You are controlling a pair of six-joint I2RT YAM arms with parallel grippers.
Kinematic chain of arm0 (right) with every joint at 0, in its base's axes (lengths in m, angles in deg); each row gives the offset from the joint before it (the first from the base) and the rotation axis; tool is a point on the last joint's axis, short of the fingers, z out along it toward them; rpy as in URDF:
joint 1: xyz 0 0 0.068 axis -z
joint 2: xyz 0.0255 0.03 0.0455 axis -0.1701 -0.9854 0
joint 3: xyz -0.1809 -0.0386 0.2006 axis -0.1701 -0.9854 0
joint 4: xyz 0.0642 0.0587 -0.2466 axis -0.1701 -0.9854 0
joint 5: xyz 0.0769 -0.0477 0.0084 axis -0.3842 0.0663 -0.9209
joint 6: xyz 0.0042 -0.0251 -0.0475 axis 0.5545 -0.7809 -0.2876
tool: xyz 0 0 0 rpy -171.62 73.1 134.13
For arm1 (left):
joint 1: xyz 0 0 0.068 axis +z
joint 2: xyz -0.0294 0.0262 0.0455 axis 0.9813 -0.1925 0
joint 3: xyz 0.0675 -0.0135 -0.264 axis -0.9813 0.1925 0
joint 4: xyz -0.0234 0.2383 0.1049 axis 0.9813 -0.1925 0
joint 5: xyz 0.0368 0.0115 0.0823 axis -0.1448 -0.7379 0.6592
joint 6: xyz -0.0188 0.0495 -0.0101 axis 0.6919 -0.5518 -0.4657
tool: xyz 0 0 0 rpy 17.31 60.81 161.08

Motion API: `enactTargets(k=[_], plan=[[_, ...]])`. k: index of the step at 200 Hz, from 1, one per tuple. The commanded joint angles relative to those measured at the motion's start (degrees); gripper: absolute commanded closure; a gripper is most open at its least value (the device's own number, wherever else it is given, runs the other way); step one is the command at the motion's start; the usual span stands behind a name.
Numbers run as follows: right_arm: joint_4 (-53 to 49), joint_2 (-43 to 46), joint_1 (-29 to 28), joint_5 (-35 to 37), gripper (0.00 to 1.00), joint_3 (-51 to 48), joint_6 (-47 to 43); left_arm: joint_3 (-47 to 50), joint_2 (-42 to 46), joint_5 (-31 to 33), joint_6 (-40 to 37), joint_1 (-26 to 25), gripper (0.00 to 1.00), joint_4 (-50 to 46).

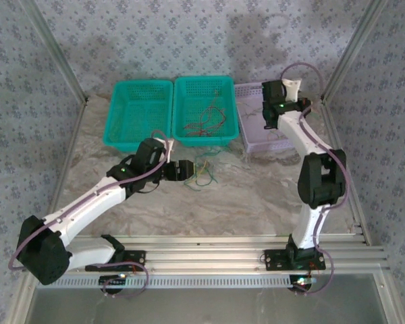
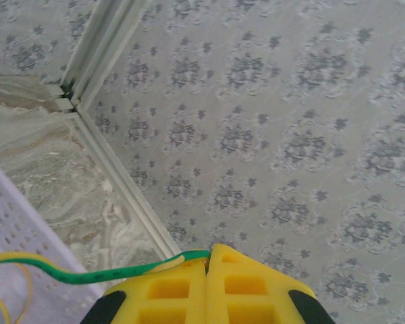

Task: Untangle the cables

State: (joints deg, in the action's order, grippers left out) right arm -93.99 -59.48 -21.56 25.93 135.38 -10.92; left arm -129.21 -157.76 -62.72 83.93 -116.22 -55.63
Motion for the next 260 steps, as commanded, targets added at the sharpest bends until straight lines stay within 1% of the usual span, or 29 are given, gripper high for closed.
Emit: enactTargets(k=[1,25,66,118,139,156,177,222,241,260], plan=[[-2.4,-4.1,-0.9,3.1,1.0,2.7,-0.1,-0.1,-0.3,0.0,-0.3,-0.7,0.2,1.5],[-1.9,-6.3,-1.5,2.4,1.0,3.8,-1.0,0.6,-0.4,0.0,-0.1,-1.0,0.2,1.8],[-5.5,-12.2,-2.0,0.7,1.0,8.4,-1.4,0.9,-1.6,-0.5,0.0,-1.4,0.2,2.5],[-8.8,-17.1,-1.3,-6.2,1.0,12.2,-1.6,0.9,-2.4,-0.7,-0.3,-1.9,0.2,2.4],[-11.4,-18.9,-1.0,-8.8,1.0,13.5,-1.9,1.2,-2.6,-0.7,-0.3,-1.9,0.19,2.7],[-16.2,-20.8,-0.9,-11.2,1.0,15.9,0.7,1.5,-2.7,-0.7,-0.1,-2.0,0.19,2.9],[-19.6,-21.6,-0.6,-14.3,1.0,17.3,3.1,1.6,-2.7,-0.7,-0.2,-2.0,0.19,2.8],[-22.5,-21.5,0.1,-19.8,1.0,18.6,4.8,1.9,-2.5,-0.7,-0.3,-2.0,0.19,2.6],[-24.0,-21.1,0.2,-21.8,0.97,19.0,6.8,2.1,-2.5,-0.7,-0.2,-2.0,0.19,2.7],[-24.1,-21.2,0.2,-24.2,0.94,19.0,6.7,2.3,-2.3,-0.6,-0.2,-2.0,0.19,2.8]])
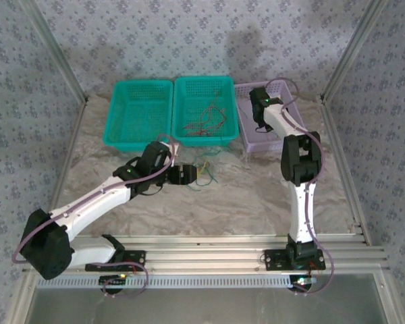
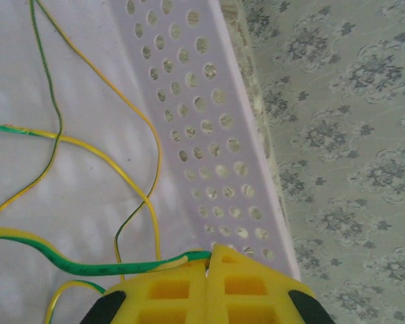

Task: Untangle the cables

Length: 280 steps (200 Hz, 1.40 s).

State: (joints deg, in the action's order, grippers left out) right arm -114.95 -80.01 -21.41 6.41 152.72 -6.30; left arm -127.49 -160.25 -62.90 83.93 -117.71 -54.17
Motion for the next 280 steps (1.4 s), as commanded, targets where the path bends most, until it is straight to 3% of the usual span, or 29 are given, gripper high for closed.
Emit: enactTargets(k=[1,43,124,180,221,261,280], plan=[[-3.2,-0.7,0.1,-4.8,0.94,1.7,2.0,0.5,0.2,-0.4,-0.1,-0.5,0.19,1.3],[-3.6,-0.9,0.3,-7.2,0.85,2.3,2.4,0.7,0.3,-0.4,-0.3,-0.6,0.19,0.9],[-2.5,5.9,0.1,-7.7,0.44,3.0,3.9,0.3,0.3,0.0,-0.7,-0.5,0.18,0.3],[-1.3,13.2,-1.6,-10.9,0.3,0.9,4.3,0.2,0.4,0.2,-0.6,-0.5,0.18,-0.1],[2.9,24.7,-6.5,-27.6,0.25,-8.8,7.1,1.6,-1.3,-0.4,0.2,-0.9,0.18,1.7],[15.9,37.6,-10.4,-53.5,0.21,-26.2,11.8,4.0,-3.2,-0.2,0.6,-0.9,0.18,4.5],[18.4,40.3,-12.2,-62.2,0.2,-32.2,12.5,5.0,-3.3,0.0,0.8,-1.0,0.19,5.6]])
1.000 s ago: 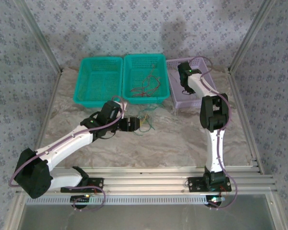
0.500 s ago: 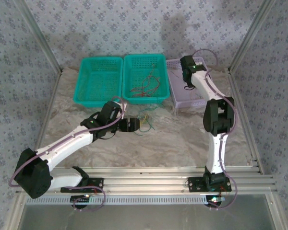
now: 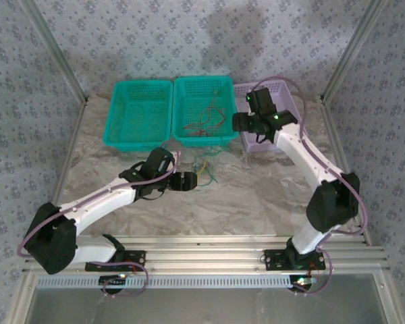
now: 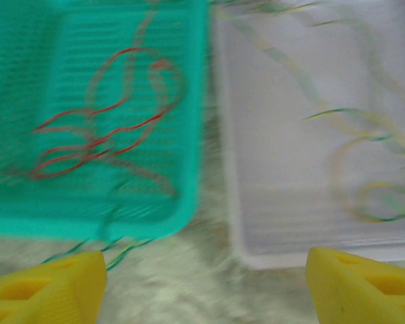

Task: Untangle the cables

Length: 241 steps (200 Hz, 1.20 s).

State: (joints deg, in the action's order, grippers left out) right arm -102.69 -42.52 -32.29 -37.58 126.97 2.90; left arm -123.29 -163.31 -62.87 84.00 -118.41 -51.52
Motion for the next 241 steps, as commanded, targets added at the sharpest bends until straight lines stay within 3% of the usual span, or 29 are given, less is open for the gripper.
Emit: enactTargets(k=[1,23,75,106,155,241], plan=[[6.3,2.9,-1.4,-18.5,0.2,-6.8,3.3,0.9,-0.2,0.1,0.7,-0.3,0.19,3.0],[10.5,4.6,-4.4,-23.2,0.19,-14.7,4.3,2.0,1.6,2.8,0.6,-0.2,0.19,2.9],[17.2,3.1,-11.5,-21.6,0.24,-26.2,4.9,3.7,5.9,7.1,0.8,-0.1,0.18,3.0],[20.1,-1.9,-13.5,-20.2,0.29,-26.5,6.5,4.3,6.2,8.0,1.3,0.2,0.18,3.1],[20.2,-7.4,-15.2,-13.9,0.49,-23.6,5.8,4.5,7.1,8.1,1.4,0.2,0.18,2.1],[19.9,-12.9,-16.4,-6.3,0.64,-19.5,4.5,4.6,6.2,8.0,1.4,0.3,0.18,2.5]])
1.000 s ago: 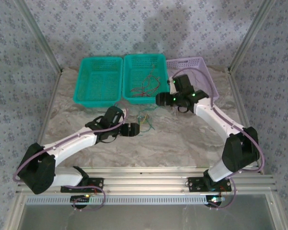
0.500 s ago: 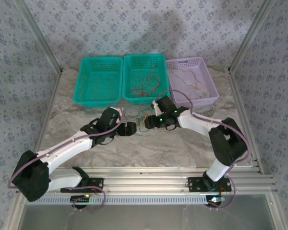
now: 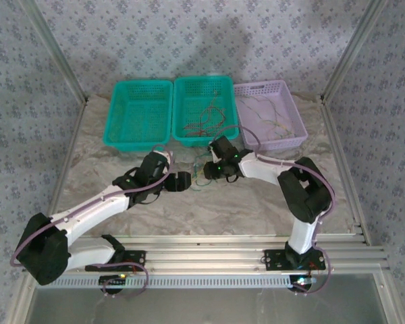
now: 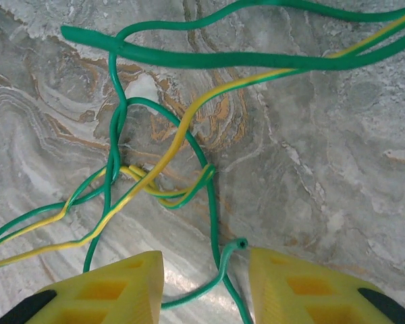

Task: Untangle the cables

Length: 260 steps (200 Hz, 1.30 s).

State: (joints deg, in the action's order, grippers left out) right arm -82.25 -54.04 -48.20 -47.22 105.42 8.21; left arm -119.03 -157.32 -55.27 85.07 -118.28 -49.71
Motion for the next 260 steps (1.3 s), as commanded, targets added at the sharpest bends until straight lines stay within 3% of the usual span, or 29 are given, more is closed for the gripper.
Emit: enactTargets(k=[1,65,83,149,207,260], plan=[[-0.6,-1.4,-0.5,3.3,0.64,2.1,-0.8,0.3,0.3,0.4,0.4,0.2,0.18,0.7],[-2.4,1.4,-0.6,4.1,0.96,2.9,-2.4,-0.1,-1.5,0.0,0.4,0.1,0.18,1.5],[-2.8,3.6,-0.7,4.9,1.0,2.1,-3.4,-0.2,-1.9,-0.1,0.3,0.1,0.18,1.8],[-5.3,15.4,-0.7,2.1,1.0,-1.3,-7.9,-1.1,-4.0,-0.9,0.1,0.1,0.18,2.4],[-6.2,27.0,0.2,-6.9,1.0,-2.3,-8.6,-2.5,-5.7,-2.0,0.4,0.1,0.18,3.3],[-6.9,30.8,2.6,-11.3,1.0,-1.7,-7.1,-1.3,-4.2,-4.6,2.0,0.1,0.18,6.1]])
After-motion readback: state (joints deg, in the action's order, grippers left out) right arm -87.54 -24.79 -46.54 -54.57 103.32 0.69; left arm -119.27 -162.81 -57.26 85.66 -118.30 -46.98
